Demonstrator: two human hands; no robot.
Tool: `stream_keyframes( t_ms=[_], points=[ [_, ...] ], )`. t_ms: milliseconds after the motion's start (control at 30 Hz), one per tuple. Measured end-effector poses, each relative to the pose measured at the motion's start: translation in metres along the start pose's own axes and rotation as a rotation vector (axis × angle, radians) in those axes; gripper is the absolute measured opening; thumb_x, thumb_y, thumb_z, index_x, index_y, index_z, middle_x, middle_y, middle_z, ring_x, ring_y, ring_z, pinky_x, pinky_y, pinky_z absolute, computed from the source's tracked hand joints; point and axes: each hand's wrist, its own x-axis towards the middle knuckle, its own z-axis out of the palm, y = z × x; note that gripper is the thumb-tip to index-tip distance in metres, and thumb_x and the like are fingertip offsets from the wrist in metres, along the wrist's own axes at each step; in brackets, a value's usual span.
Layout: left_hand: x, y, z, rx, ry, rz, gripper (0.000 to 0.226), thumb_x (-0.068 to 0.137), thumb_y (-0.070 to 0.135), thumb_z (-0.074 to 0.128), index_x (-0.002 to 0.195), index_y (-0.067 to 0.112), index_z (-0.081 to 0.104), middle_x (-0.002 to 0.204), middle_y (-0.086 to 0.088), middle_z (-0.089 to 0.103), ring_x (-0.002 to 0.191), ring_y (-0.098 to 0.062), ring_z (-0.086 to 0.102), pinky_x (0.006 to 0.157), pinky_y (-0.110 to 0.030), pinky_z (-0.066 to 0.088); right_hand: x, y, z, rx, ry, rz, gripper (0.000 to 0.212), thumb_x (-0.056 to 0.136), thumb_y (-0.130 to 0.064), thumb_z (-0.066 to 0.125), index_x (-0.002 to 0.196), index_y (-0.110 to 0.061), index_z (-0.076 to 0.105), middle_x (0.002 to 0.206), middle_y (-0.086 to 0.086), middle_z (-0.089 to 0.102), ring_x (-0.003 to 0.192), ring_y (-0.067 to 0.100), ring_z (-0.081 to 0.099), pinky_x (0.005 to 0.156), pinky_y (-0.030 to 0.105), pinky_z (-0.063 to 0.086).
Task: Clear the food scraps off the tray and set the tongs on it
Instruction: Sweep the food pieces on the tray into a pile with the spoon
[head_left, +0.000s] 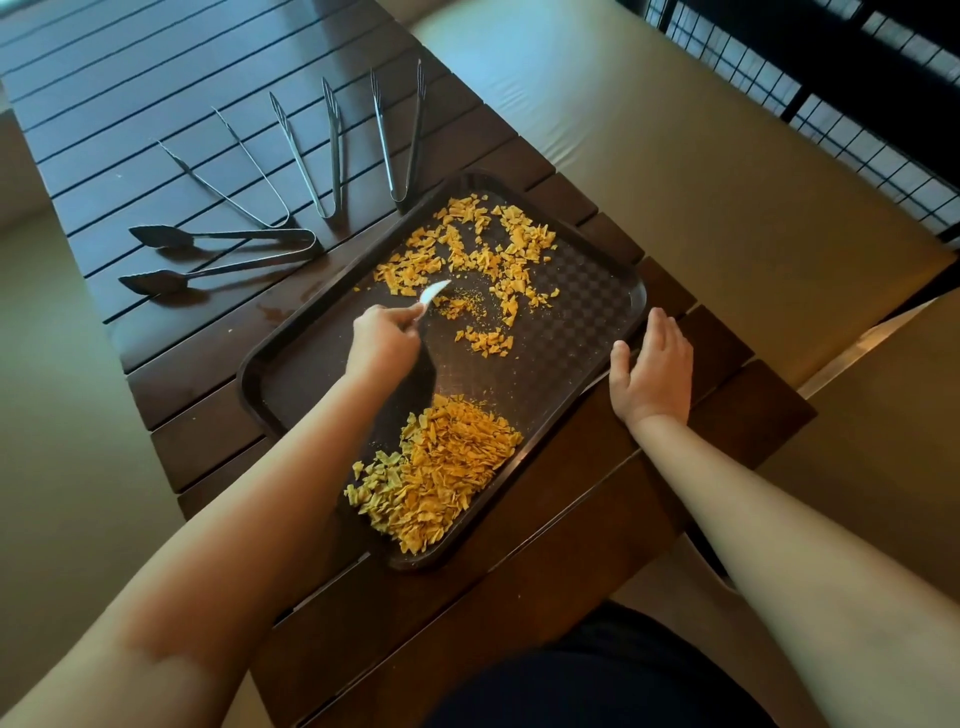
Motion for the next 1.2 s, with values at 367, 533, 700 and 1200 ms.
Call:
stream_keyframes(
  t_ms=[367,533,700,1200],
  points=[
    [-0.028,-0.003,0.006,0.104,-0.122,0.167,0.026,0.092,0.019,0.055,0.116,0.02,0.065,0.097,-0.001,0.055,0.069,-0.007,0.047,0.056,-0.017,0.042,0.0,-0.001,0.0,0.01,0.014,-0.012,0.071,0.09,-0.045,0.027,0.146,-0.001,0.025,0.151,0.017,0.029,0.141,0.029,0.024,0.116,0.041,0.021],
    [0.001,0.0,0.005,0.082,-0.035,0.027,0.037,0.095,0.007,0.047,0.13,0.017,0.055,0.12,-0.009,0.053,0.096,-0.023,0.057,0.078,-0.027,0.05,0.0,-0.001,0.0,0.001,0.011,-0.014,0.071,0.09,-0.045,0.026,0.146,-0.002,0.025,0.151,0.017,0.029,0.141,0.028,0.023,0.116,0.04,0.02],
    [-0.01,0.01,0.013,0.147,-0.169,0.12,0.037,0.095,0.008,0.047,0.129,0.021,0.056,0.113,-0.007,0.051,0.086,-0.016,0.052,0.068,-0.023,0.045,0.0,-0.001,0.0,0.006,0.017,-0.015,0.07,0.09,-0.044,0.027,0.146,-0.001,0.026,0.151,0.017,0.03,0.141,0.029,0.024,0.116,0.04,0.02],
    [-0.02,-0.011,-0.009,0.079,0.031,-0.005,0.037,0.095,0.008,0.047,0.131,0.016,0.054,0.12,-0.007,0.049,0.096,-0.013,0.046,0.077,-0.022,0.04,0.0,0.0,0.0,-0.008,0.011,-0.018,0.071,0.09,-0.044,0.026,0.146,-0.001,0.025,0.151,0.018,0.029,0.141,0.029,0.024,0.116,0.04,0.019]
  ],
)
